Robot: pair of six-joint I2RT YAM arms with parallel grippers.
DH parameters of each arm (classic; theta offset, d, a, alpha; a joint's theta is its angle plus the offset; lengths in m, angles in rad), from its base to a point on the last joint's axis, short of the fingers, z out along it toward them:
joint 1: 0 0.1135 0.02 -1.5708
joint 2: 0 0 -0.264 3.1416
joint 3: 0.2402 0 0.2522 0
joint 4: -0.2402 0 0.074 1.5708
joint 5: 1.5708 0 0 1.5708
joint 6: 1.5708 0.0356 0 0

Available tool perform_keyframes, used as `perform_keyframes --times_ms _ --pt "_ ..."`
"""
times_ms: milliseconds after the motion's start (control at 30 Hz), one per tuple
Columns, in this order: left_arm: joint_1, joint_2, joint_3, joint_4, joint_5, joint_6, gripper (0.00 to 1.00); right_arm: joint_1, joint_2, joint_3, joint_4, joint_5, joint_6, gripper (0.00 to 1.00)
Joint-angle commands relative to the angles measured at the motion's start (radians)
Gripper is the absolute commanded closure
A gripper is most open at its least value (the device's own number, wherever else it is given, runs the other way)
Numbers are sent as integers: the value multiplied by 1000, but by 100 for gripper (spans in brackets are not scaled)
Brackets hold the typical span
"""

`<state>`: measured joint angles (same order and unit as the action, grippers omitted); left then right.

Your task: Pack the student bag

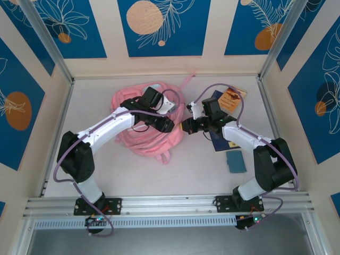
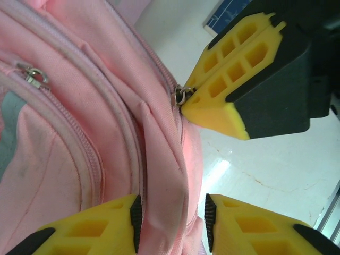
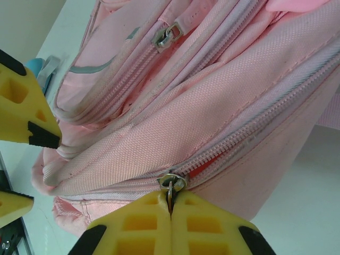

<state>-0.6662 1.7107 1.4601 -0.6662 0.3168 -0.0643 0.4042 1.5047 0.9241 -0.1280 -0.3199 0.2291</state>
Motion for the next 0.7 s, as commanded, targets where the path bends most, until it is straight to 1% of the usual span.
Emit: perform_keyframes --times_ms 0,167,333,467,533,567,667 --pt "-9 22 2 26 41 -22 67 -5 4 44 37 -55 9 100" --pt "-16 56 8 28 18 -39 72 -6 -1 39 38 -60 8 100" --pt "-15 83 22 15 27 -35 73 -8 -16 24 44 -70 6 100" --pt "-16 74 8 43 -6 -46 91 -8 -33 1 53 -71 -2 100" --pt "-14 62 2 71 -9 -60 99 -8 -44 -15 56 -73 -9 100" --pt "-14 57 -1 89 -15 -72 100 -7 -53 -27 59 -73 -12 100" --pt "-13 49 4 145 -8 -144 100 7 -91 -56 52 -63 -3 100"
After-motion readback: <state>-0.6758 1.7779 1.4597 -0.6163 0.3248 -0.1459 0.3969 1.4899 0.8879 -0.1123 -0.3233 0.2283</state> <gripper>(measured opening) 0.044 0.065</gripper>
